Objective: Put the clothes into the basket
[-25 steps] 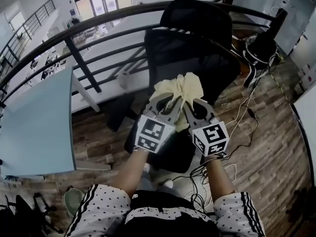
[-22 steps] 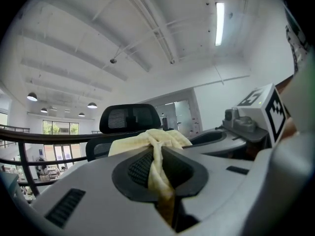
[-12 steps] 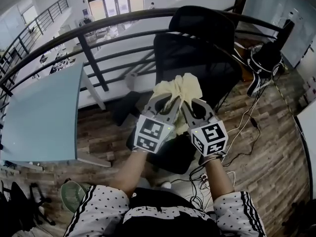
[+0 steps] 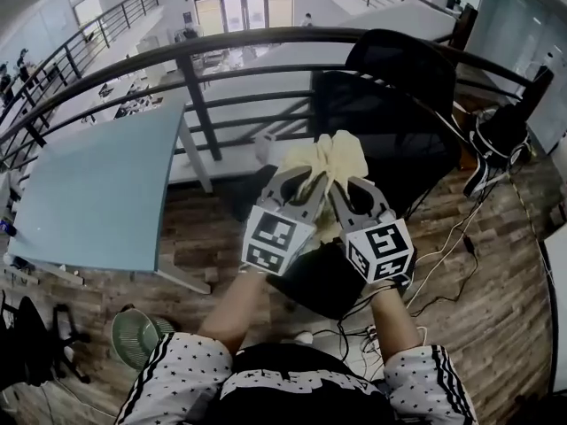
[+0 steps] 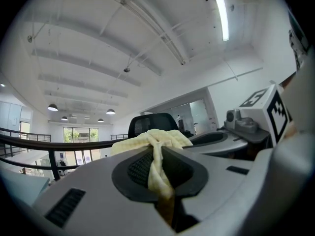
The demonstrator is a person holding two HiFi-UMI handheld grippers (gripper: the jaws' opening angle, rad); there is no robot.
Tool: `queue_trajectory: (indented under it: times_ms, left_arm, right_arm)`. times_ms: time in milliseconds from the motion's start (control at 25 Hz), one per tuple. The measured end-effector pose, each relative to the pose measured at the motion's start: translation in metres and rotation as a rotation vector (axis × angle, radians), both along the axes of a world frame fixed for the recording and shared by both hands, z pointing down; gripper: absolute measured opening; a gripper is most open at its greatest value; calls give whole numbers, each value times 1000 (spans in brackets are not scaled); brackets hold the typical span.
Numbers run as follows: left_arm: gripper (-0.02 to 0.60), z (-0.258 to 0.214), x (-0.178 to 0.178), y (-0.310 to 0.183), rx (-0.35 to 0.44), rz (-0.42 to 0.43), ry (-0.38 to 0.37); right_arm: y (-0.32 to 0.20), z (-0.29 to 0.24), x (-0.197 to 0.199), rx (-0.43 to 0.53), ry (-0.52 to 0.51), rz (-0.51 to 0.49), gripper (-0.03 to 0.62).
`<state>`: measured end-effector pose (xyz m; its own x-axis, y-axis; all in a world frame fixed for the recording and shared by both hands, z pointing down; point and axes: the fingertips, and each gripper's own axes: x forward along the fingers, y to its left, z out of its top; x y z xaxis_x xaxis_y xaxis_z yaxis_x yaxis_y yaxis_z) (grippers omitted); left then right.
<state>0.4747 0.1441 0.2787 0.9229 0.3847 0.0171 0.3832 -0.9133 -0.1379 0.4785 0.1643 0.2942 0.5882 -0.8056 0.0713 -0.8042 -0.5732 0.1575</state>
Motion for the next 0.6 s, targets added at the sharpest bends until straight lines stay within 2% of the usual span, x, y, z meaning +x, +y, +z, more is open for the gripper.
queue_trajectory:
  times_ms: [600]
  left_arm:
    - [49, -8, -74, -132, 4, -236, -5]
  right_arm:
    - [-133, -7, -69, 4, -15, -215, 46]
